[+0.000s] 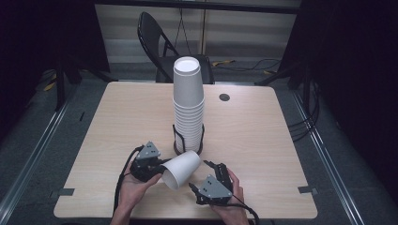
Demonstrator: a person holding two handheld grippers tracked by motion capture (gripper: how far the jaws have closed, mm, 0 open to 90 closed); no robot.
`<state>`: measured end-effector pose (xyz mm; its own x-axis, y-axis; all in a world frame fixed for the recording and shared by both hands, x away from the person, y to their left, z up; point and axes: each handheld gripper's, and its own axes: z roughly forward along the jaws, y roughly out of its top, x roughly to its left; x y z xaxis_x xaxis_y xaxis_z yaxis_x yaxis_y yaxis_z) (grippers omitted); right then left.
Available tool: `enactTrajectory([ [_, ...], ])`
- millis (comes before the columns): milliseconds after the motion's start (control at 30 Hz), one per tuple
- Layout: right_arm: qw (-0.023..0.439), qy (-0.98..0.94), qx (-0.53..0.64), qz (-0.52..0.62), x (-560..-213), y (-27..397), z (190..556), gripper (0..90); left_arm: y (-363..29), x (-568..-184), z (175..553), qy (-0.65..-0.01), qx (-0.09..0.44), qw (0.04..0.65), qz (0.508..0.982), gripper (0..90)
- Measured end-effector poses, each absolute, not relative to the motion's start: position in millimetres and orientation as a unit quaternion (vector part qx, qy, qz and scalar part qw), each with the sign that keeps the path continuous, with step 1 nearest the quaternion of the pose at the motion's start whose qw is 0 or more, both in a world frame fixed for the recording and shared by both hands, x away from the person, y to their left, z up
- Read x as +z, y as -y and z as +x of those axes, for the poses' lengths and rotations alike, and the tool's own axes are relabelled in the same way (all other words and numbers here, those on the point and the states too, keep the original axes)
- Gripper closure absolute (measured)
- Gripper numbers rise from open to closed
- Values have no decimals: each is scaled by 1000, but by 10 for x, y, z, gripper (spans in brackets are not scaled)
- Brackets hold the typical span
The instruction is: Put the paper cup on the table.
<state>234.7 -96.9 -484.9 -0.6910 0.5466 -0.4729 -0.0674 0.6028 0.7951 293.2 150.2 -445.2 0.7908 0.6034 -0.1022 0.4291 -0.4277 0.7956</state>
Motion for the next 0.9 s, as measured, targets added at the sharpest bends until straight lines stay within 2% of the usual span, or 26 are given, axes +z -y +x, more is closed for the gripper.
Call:
enactTrajectory([
  [167, 381, -810, 419, 152, -4808, 943, 2318, 133, -1436, -4427, 2936, -299, 95, 426, 849, 863],
  [500, 427, -811, 391, 82, -4826, 795, 2241, 128, -1361, -4337, 3022, -300, 66, 401, 863, 863],
  [633, 446, -804, 390, 52, -4818, 732, 2193, 95, -1318, -4317, 3048, -299, 52, 391, 869, 864],
  [900, 447, -808, 383, 28, -4799, 680, 2177, 88, -1239, -4312, 3064, -288, 29, 386, 876, 869],
])
